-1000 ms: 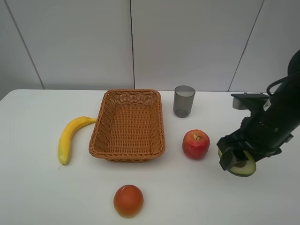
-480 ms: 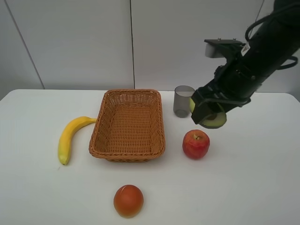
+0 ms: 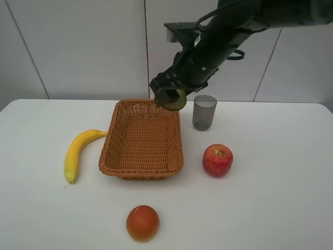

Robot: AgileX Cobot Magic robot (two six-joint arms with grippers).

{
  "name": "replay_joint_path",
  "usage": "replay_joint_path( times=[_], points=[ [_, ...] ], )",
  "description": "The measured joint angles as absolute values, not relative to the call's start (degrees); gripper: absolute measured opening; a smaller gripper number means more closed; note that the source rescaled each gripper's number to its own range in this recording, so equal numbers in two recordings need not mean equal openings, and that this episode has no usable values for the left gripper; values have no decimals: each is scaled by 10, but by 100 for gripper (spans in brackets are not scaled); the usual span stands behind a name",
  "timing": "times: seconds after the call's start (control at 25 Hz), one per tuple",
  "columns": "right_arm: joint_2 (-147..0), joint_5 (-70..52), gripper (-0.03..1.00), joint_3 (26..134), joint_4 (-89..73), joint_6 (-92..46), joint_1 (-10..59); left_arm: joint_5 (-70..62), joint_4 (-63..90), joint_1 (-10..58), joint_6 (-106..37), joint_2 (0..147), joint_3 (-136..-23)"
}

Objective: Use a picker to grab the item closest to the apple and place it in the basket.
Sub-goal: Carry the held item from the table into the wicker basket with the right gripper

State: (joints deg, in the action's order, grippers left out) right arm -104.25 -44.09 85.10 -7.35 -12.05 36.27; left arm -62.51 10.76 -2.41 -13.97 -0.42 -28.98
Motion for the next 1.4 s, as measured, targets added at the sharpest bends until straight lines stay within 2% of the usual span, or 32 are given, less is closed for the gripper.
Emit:
replay_joint_path(
  times=[0.48,1.4],
  points=[
    [-1177,-301,0,873,-199,-247,363,-625,108,-24,-140,-4,-290],
    [-1275,-283,0,875,-235,-255,363,-625,108,-24,-140,-4,-290]
  ],
)
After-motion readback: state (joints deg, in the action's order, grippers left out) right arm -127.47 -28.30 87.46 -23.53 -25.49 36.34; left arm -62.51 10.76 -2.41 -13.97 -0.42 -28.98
